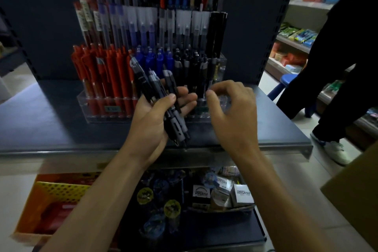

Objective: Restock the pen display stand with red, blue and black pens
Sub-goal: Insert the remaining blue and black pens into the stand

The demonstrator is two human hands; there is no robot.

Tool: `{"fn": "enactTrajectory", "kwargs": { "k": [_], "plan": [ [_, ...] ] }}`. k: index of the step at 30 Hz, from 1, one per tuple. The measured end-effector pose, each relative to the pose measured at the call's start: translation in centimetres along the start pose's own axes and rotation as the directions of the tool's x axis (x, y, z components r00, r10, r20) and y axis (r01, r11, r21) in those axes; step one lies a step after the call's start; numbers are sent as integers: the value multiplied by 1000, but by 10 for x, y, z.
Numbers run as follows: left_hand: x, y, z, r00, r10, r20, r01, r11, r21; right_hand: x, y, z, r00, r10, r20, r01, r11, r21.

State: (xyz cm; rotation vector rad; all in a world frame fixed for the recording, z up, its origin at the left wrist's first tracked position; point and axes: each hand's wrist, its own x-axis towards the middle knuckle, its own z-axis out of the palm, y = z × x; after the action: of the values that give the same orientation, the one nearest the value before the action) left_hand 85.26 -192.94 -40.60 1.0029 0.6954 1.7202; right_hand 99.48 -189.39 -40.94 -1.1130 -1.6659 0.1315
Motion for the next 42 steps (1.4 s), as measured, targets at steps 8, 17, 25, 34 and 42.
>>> {"fn": "enactTrajectory", "kwargs": {
  "k": [8, 17, 25, 34, 42],
  "plan": [
    [-5, 4, -2, 1000, -6, -23, 6, 1000, -6, -22, -31, 8, 976, 13, 216, -58, 977, 203],
    [-3, 5, -6, 1000, -11, -19, 10, 999, -32, -20, -37, 12, 979, 30, 202, -88, 955, 283],
    [-3, 10, -9, 999, -5, 37, 5, 1000, 1, -17, -38, 15, 958, -55, 281, -8, 976, 215],
    [-3, 14, -11, 997, 57, 52, -58, 998, 24, -16, -44, 21, 964, -74, 256, 5, 965, 262],
    [0, 15, -10, 995, 100, -14, -100, 994, -35, -12, -44, 17, 991, -30, 127, -13, 946, 323]
  ]
}}
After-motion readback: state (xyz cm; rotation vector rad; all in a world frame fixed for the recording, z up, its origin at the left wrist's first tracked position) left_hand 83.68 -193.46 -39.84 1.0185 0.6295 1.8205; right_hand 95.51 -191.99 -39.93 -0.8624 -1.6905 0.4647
